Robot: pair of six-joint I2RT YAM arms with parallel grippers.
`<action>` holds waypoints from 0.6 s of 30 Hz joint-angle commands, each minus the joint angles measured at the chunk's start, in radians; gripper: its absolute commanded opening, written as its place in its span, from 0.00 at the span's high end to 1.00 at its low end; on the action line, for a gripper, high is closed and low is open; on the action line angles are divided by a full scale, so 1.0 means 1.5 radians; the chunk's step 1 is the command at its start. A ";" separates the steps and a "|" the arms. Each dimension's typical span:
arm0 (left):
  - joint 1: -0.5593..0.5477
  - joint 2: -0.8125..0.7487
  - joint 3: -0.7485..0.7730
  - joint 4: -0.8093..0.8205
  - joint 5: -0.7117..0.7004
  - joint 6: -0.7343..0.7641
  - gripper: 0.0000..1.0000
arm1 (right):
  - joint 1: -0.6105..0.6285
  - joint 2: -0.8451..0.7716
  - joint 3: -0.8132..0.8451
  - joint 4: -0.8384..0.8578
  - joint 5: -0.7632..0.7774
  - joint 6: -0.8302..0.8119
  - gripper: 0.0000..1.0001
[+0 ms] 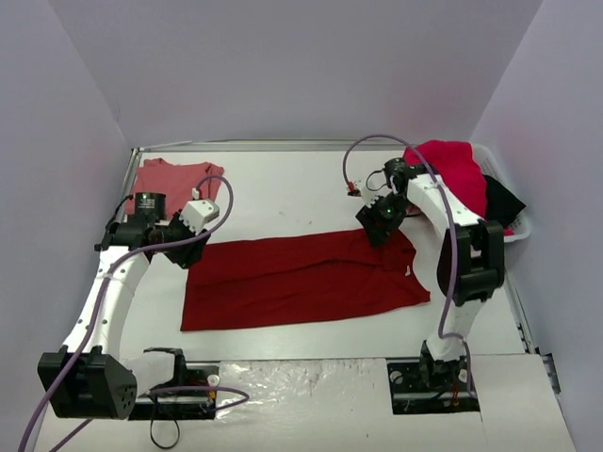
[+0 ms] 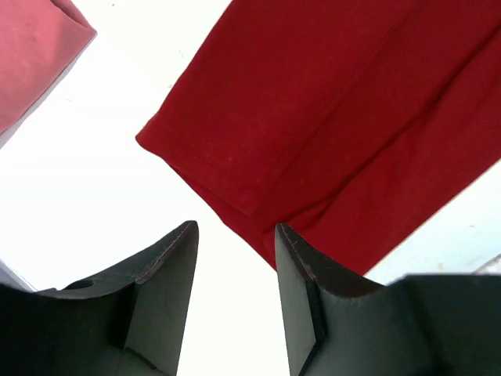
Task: Fold and stack the t-shirts
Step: Fold the other side of the tshirt into a rectangle
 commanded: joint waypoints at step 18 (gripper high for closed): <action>0.101 -0.109 -0.036 -0.059 0.046 -0.047 0.53 | 0.013 0.198 0.034 -0.048 -0.144 -0.077 0.66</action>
